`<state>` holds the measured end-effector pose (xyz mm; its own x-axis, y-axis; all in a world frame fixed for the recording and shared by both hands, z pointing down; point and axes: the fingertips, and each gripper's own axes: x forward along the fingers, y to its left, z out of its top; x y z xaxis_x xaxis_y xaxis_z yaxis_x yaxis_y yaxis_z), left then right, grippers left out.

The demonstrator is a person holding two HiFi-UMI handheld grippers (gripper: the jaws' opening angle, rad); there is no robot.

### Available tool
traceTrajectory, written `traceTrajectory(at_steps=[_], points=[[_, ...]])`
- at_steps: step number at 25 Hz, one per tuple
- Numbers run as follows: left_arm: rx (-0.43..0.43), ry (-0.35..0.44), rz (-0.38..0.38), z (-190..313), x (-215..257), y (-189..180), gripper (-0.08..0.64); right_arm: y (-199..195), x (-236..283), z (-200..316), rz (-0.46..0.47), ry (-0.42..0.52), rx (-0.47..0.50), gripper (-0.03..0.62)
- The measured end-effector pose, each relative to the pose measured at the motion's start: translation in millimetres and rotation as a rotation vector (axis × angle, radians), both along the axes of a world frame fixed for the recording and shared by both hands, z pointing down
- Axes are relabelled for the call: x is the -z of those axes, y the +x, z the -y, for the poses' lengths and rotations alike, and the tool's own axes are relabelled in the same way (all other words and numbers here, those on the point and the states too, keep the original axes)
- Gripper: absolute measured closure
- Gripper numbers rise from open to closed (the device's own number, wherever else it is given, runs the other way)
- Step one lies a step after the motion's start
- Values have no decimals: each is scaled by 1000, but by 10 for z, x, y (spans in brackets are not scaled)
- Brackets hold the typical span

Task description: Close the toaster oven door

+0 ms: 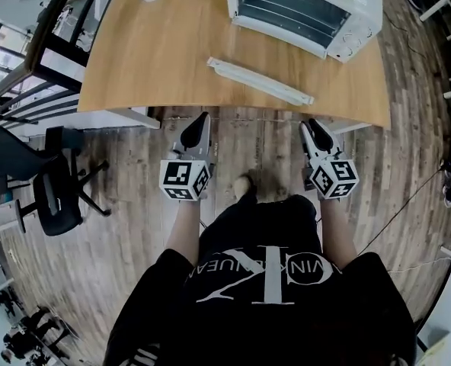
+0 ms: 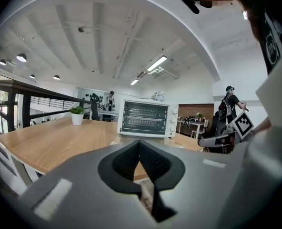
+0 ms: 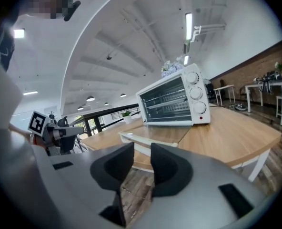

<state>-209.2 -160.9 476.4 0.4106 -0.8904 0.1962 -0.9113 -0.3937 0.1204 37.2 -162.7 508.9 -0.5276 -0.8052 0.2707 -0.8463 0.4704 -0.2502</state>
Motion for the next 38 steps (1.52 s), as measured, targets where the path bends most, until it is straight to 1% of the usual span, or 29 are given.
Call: traceTrajectory(at_steps=[4, 7, 12, 15, 19, 26, 29, 33, 38], points=[[-40, 5, -6, 6, -52, 78, 549, 64, -85, -5, 10, -12, -55, 520], [-53, 2, -13, -14, -110, 93, 549, 65, -157, 6, -2, -20, -65, 520], [-64, -34, -9, -53, -295, 76, 549, 48, -317, 45, 15, -43, -91, 520], [-74, -41, -10, -32, -355, 123, 549, 46, -423, 119, 15, -52, -94, 520], [-93, -55, -2, 37, -436, 174, 549, 50, -567, 250, 23, -64, -125, 520], [-125, -72, 3, 242, -567, 245, 549, 107, -663, 508, 23, -35, -192, 515], [-127, -72, -4, 315, -614, 272, 549, 116, -698, 591, 23, -31, -196, 506], [-134, -65, -11, 370, -637, 305, 549, 104, -709, 671, 10, -17, -177, 495], [-125, -72, -8, 370, -701, 256, 549, 74, -730, 715, -13, 1, -157, 492]])
